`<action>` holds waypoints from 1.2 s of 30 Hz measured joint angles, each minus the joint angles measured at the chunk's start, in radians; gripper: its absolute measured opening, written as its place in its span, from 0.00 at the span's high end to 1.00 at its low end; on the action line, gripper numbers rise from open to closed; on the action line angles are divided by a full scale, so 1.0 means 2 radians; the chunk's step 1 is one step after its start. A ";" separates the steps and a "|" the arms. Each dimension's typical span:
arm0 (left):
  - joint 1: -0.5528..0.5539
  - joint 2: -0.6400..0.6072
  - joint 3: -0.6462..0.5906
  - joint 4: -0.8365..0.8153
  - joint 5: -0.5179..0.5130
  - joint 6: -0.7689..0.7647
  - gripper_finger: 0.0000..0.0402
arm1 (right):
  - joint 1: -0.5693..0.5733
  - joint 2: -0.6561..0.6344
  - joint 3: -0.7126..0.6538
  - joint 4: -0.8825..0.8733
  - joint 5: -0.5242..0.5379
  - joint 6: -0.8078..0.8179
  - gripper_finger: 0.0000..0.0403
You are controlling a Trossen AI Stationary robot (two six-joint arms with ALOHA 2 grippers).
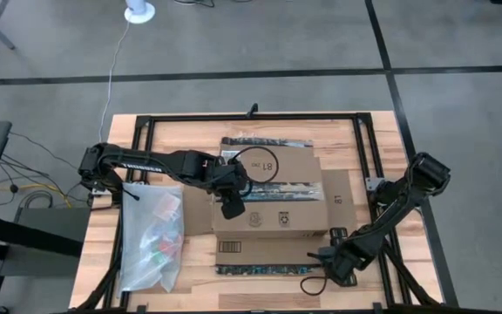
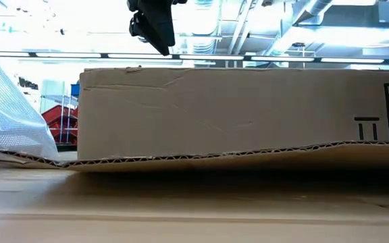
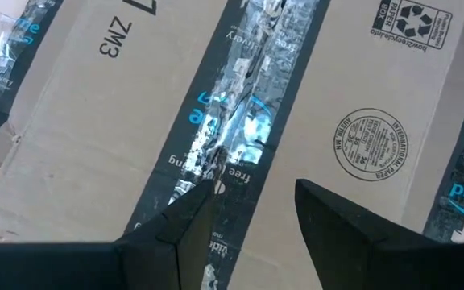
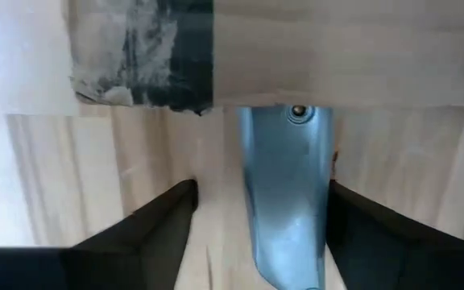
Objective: Unpack boxes
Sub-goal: Break down the box until it is fully flat
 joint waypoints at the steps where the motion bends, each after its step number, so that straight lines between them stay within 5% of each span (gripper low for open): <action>1: 0.000 0.000 0.000 0.000 0.000 -0.004 0.60 | -0.002 -0.002 -0.001 -0.001 -0.005 -0.002 0.66; 3: 0.000 0.000 0.000 0.000 0.002 -0.008 0.60 | -0.003 -0.008 -0.001 -0.007 -0.009 -0.004 0.77; 13: 0.000 0.000 0.000 0.000 0.015 0.011 0.60 | 0.058 -0.104 0.010 -0.156 -0.055 0.113 0.76; 23: -0.006 0.000 0.000 -0.016 0.043 0.047 0.60 | 0.097 -0.228 0.094 -0.171 -0.085 0.186 0.76; 28: -0.013 0.000 0.000 0.002 0.043 0.088 0.60 | 0.053 -0.253 0.126 -0.182 -0.056 0.155 0.76; 36: -0.040 0.001 0.032 0.090 0.026 0.234 0.60 | -0.114 -0.240 0.122 -0.143 -0.035 -0.019 0.76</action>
